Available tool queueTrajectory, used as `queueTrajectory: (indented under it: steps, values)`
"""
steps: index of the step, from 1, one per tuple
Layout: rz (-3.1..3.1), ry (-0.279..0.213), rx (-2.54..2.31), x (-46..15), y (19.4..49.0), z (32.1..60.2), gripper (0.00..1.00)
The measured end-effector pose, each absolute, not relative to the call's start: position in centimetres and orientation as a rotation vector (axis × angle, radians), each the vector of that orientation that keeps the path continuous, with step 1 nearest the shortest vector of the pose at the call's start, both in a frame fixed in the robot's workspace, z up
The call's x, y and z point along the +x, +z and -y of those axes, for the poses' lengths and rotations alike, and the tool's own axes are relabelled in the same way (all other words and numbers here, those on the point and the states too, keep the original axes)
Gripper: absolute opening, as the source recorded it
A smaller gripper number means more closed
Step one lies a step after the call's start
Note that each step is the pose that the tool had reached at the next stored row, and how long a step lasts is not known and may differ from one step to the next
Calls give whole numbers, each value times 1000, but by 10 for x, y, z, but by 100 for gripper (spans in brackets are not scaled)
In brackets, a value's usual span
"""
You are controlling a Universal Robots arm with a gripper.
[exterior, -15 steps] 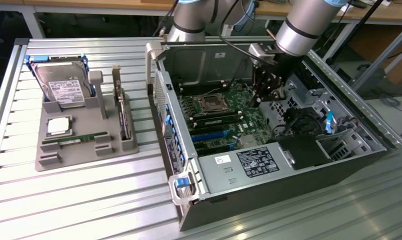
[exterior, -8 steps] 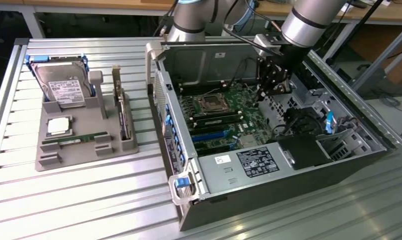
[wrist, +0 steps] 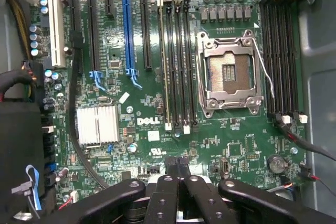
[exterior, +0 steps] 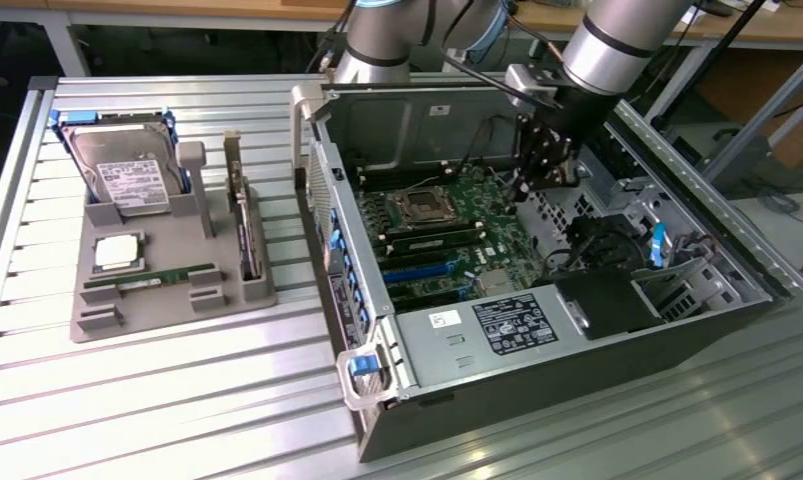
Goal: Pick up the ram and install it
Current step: 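Press down the ram until it locks into place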
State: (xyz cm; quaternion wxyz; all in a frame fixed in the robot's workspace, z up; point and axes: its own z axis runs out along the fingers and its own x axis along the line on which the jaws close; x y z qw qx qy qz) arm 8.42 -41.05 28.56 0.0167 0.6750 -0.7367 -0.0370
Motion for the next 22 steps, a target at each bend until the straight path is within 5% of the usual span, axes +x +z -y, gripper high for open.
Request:
queueTrajectory:
  steps: [22]
  values:
    - [2609, -121, 1706, 84, 286, 410, 10]
